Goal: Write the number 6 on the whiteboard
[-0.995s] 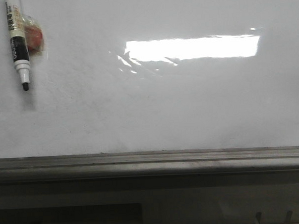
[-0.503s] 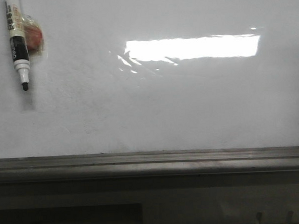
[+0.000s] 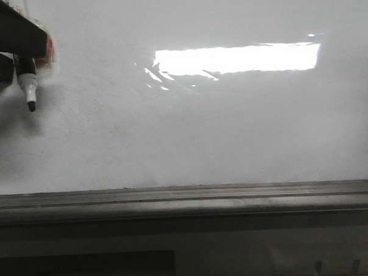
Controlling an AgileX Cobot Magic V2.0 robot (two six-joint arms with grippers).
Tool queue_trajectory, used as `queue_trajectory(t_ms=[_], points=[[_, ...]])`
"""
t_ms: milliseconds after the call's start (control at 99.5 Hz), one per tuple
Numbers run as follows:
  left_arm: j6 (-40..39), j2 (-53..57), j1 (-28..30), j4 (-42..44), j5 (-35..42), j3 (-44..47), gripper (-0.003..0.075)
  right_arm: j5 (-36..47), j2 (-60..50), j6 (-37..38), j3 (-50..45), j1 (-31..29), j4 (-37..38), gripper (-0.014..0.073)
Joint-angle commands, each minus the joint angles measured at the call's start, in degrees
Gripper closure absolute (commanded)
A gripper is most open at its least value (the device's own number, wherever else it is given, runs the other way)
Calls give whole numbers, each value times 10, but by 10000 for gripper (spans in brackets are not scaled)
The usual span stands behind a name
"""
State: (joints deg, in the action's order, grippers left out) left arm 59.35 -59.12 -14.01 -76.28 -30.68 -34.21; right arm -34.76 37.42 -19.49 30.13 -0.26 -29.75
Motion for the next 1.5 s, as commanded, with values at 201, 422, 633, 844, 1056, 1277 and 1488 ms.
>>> queue_trajectory(t_ms=[201, 422, 633, 844, 1056, 1277, 1488], points=[[16, -14, -6, -21, 39, -25, 529, 31, 4, -7, 21, 0, -15, 118], [61, -13, -6, -20, -24, -25, 741, 17, 4, -40, 21, 1, -40, 120], [96, -12, -31, 47, -101, -49, 741, -99, 60, -234, 41, 8, -266, 158], [68, -13, -151, 182, -84, -94, 741, -263, 184, -339, 141, 24, -389, 158], [-46, -17, -265, 346, -9, -120, 741, -273, 269, -324, 253, 112, -369, 158], [-119, -39, -292, 415, -2, -144, 741, -232, 329, -258, 332, 216, -266, 158], [-120, -45, -292, 413, 1, -152, 741, -229, 375, -249, 362, 252, -261, 158]])
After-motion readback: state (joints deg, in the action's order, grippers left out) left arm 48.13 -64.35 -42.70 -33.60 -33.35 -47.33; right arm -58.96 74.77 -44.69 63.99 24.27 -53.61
